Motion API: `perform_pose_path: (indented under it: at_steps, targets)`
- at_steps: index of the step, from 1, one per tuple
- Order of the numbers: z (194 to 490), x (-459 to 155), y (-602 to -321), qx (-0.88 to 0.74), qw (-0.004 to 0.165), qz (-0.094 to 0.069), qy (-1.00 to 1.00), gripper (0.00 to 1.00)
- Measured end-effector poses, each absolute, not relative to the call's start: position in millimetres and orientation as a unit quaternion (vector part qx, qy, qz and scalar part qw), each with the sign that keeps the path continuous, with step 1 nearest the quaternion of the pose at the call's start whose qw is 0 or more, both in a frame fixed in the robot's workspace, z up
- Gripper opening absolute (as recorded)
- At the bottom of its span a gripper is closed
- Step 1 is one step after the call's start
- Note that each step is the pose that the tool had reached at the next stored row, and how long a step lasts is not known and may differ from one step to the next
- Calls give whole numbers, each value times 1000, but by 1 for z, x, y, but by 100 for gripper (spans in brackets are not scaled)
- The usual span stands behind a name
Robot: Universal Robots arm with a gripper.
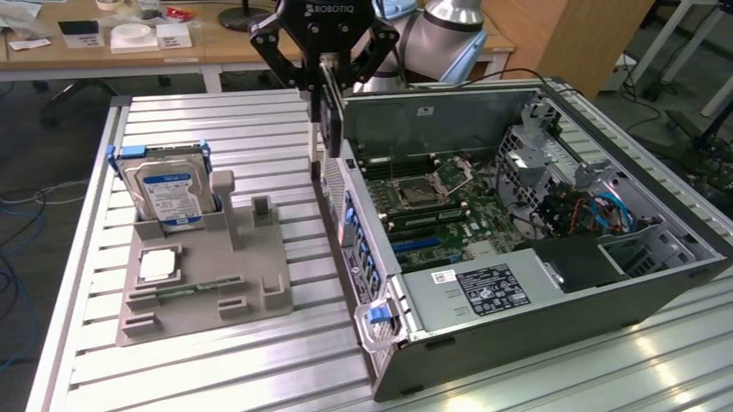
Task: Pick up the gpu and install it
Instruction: 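Pick up the gpu and move the gpu toward the slot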
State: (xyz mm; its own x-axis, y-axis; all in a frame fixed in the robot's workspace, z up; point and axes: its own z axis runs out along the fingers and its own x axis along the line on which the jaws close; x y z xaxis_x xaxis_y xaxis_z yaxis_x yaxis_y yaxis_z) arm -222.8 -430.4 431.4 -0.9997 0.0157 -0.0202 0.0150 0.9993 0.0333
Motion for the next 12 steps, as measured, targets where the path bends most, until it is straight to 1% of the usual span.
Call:
perform_pose_path:
  at_steps: [12]
  targets:
    - [431, -203, -430, 8, 10, 17, 1000, 28]
